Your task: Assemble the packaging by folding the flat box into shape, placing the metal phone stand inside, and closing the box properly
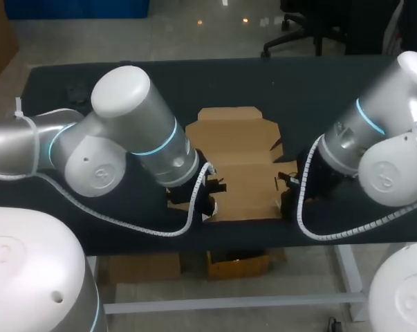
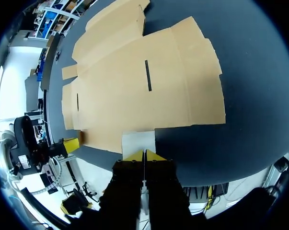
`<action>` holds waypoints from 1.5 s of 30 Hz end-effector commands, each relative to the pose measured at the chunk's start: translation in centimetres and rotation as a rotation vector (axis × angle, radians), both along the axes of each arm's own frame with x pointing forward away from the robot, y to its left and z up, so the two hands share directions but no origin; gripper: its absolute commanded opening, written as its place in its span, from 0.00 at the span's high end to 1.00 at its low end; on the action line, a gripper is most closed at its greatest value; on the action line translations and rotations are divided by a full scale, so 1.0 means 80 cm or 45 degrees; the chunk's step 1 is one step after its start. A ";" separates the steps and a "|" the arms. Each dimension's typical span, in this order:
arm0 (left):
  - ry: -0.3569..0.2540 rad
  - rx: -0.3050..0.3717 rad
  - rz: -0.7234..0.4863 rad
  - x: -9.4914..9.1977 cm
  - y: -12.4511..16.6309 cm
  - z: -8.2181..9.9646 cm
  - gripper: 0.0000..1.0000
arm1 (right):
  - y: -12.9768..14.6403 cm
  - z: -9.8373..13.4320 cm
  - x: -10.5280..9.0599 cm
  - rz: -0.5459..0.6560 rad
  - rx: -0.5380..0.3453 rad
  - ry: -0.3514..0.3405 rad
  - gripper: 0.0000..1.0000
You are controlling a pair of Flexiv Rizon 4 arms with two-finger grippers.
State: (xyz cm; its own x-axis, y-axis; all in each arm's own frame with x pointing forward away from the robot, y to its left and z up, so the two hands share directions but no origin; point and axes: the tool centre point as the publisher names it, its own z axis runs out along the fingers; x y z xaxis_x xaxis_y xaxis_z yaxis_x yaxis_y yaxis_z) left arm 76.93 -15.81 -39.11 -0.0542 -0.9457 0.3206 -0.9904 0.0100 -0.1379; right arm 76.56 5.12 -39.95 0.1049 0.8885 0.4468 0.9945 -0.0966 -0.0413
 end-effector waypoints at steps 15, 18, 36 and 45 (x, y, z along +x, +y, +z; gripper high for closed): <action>-0.030 0.022 0.071 -0.009 0.031 0.027 1.00 | -0.051 0.027 -0.005 -0.038 0.098 -0.004 1.00; -0.038 0.025 0.083 -0.009 0.035 0.032 1.00 | -0.058 0.032 -0.005 -0.045 0.103 -0.011 1.00; -0.068 0.018 0.138 0.000 0.065 0.055 0.51 | -0.097 0.063 0.000 -0.080 0.150 -0.059 0.73; -0.078 0.010 0.163 0.005 0.078 0.065 0.00 | -0.111 0.074 0.008 -0.088 0.164 -0.081 0.00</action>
State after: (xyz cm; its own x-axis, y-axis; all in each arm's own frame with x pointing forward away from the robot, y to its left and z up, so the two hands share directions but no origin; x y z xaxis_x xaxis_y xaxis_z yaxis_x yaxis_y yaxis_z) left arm 77.55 -9.99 -34.29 0.0476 -0.9487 0.3125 -0.9741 -0.1134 -0.1958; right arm 77.27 -3.06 -34.64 0.1339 0.8236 0.5512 0.9856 -0.1687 0.0127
